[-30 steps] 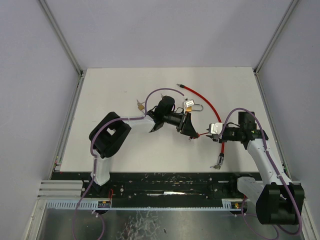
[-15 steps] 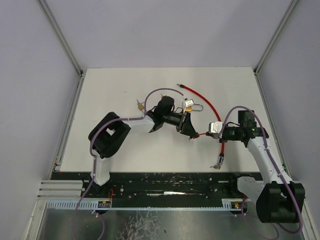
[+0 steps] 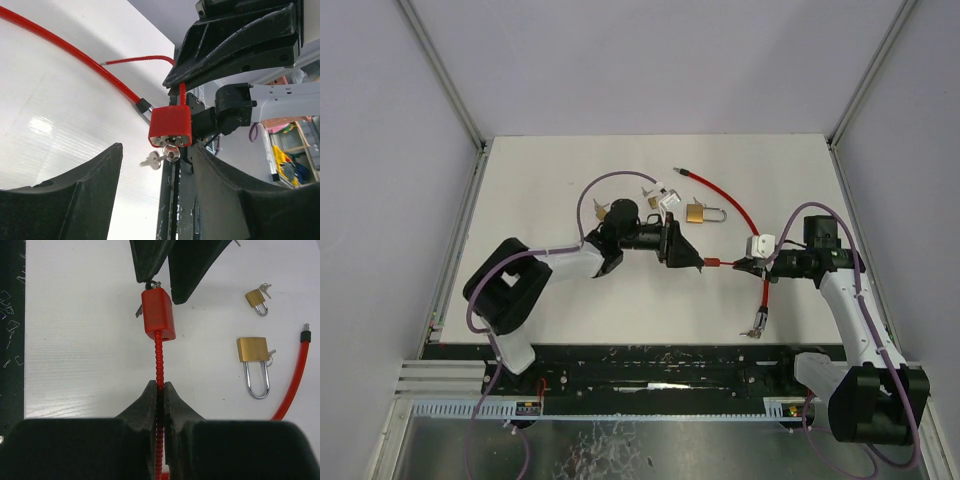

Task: Lock with the key
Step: Pick up the lock from the center of the board, then lock the lock.

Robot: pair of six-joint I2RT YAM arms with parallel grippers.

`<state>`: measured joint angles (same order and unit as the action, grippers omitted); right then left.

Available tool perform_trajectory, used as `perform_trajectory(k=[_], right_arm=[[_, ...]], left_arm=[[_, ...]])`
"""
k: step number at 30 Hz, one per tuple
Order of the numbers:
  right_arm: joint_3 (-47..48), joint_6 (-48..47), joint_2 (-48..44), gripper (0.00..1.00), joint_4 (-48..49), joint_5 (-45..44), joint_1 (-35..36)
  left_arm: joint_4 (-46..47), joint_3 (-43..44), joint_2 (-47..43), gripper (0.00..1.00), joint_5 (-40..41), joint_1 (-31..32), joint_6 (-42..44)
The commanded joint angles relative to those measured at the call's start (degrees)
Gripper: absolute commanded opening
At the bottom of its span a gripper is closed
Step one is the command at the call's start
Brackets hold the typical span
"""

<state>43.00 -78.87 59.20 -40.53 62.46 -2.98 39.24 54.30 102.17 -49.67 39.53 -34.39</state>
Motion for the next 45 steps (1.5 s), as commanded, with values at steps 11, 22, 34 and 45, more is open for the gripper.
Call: perform_trajectory(k=[11, 22, 34, 45], right_arm=[[6.22, 14.25, 0.39, 0.0, 0.07, 10.23, -3.06], [2.09, 55.4, -2.91, 0.0, 29.17, 24.45, -6.12], [-3.15, 70.24, -0.33, 0.0, 44.01, 27.65, -5.33], [-5.63, 68.8, 1.12, 0.0, 46.07, 26.72, -3.31]], left_arm=[[39.4, -22.61, -13.59, 0.91, 18.8, -1.12, 8.83], [51.53, -22.93, -11.9, 1.0, 9.22, -1.63, 14.85], [51.72, -20.94, -9.13, 0.98, 4.35, 0.83, 29.38], [49.08, -10.69, -3.13, 0.89, -4.16, -1.89, 20.58]])
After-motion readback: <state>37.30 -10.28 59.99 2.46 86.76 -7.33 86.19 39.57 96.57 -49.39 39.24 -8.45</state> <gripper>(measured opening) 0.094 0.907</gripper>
